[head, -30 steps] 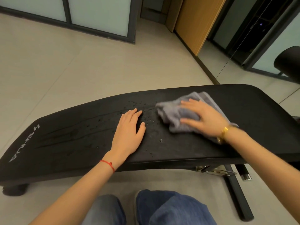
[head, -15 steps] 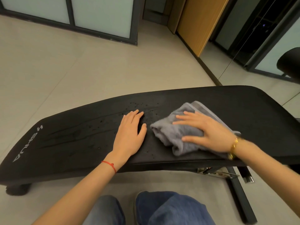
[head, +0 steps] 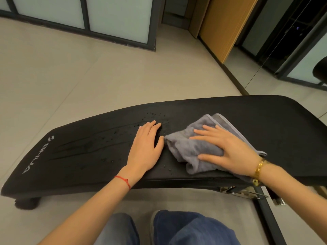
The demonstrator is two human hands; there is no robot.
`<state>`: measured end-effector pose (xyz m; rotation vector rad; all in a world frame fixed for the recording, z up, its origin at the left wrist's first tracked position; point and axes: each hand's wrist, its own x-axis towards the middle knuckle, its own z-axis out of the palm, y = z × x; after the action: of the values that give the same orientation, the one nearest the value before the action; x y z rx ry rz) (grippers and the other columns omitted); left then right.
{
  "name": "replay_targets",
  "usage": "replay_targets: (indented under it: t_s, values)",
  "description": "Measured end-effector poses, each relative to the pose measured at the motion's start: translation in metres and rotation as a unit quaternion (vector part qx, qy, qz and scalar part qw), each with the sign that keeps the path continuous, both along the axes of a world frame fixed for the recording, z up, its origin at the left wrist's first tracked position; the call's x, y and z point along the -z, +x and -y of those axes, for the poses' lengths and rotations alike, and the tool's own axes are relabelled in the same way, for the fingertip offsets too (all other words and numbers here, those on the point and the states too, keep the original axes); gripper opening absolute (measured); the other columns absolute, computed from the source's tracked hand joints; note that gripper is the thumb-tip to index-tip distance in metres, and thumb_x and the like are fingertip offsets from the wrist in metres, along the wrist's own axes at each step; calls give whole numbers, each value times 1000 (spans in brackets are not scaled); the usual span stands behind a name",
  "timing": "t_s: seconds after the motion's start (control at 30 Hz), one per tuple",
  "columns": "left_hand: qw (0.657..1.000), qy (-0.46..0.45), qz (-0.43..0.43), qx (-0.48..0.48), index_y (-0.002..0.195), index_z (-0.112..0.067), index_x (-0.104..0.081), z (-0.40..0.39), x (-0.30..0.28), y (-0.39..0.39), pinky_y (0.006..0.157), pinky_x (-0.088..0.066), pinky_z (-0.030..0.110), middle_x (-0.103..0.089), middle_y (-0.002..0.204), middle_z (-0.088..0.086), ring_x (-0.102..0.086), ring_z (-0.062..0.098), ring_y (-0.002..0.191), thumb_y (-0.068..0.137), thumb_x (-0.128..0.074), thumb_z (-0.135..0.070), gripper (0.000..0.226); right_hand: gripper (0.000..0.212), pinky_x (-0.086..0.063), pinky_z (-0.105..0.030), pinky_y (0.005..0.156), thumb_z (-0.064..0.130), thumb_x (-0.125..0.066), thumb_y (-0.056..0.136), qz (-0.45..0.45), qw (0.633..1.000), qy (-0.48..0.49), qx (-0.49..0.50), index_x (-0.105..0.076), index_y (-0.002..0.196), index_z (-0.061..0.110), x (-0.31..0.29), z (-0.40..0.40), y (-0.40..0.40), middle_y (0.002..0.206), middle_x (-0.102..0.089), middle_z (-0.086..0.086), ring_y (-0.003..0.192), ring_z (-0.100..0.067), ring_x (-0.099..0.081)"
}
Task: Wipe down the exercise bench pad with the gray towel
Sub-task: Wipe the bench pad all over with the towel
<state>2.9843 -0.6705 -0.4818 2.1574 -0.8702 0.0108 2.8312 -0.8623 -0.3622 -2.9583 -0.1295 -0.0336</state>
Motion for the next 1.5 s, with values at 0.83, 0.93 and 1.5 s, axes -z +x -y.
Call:
replay_targets:
  t_s: [0.83, 0.93, 1.5]
  values:
    - [1000, 1, -1, -2, 148, -23, -34, 0, -3, -2, 124, -8, 34, -28, 157, -5, -17, 11, 148, 100, -35, -40, 51, 57, -19, -43, 117, 52, -55, 88, 31, 982, -90, 165, -48, 138, 25, 9, 41, 116, 149, -42, -1, 140, -27, -32]
    - [1000, -2, 2, 1, 148, -21, -36, 0, -1, 0, 124, -8, 34, -30, 157, -4, -18, 12, 147, 99, -37, -39, 51, 59, -12, -34, 119, 57, -55, 85, 46, 993, -54, 95, -45, 139, 33, 10, 7, 58, 151, -36, 9, 144, -16, -24]
    - [1000, -5, 3, 1, 148, -22, -34, 0, 0, 0, 124, -6, 35, -29, 157, -4, -18, 11, 147, 100, -36, -40, 52, 69, -9, -32, 119, 70, -44, 80, 50, 991, -53, 114, -38, 141, 38, 5, 9, 29, 151, -37, 9, 144, -14, -25]
